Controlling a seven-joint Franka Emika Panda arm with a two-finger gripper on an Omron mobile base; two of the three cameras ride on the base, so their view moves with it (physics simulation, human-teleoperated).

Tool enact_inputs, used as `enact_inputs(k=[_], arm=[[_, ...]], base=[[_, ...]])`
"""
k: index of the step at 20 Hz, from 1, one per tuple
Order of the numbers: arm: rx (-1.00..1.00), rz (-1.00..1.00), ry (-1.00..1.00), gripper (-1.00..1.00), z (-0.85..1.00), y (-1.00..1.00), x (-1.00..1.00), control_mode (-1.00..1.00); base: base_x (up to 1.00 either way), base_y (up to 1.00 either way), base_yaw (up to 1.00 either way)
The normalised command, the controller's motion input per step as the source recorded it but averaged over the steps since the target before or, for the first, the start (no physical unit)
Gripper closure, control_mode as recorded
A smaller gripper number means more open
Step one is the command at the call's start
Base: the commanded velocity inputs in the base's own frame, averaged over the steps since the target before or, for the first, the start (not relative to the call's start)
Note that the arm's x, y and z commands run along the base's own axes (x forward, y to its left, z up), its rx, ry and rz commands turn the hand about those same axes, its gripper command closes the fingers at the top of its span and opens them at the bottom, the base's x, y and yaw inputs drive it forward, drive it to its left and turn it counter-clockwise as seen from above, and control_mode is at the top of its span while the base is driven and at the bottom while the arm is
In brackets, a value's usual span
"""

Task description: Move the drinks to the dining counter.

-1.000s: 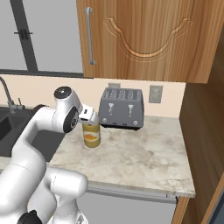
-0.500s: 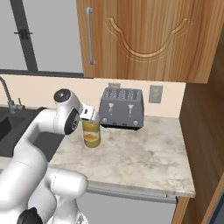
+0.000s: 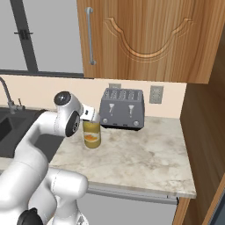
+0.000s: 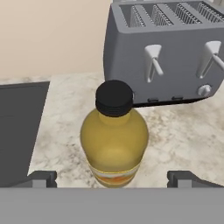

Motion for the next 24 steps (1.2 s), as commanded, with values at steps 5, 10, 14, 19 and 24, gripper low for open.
enact_inputs(k=[5, 10, 14, 19, 24], arm=[[0.00, 0.00, 0.00, -1.00, -0.02, 0.00, 0.17, -1.00], [0.00, 0.00, 0.00, -1.00, -0.02, 0.00, 0.16, -1.00], [0.00, 0.00, 0.00, -1.00, -0.01, 0.00, 0.14, -1.00], [0.00, 0.00, -0.01, -1.00, -0.04, 0.00, 0.15, -1.00], [-0.01, 0.00, -0.03, -1.00, -0.07, 0.00, 0.17, -1.00]], base=[[0.00, 0.00, 0.00], [0.00, 0.00, 0.00], [0.00, 0.00, 0.00], [0.00, 0.00, 0.00], [0.00, 0.00, 0.00]])
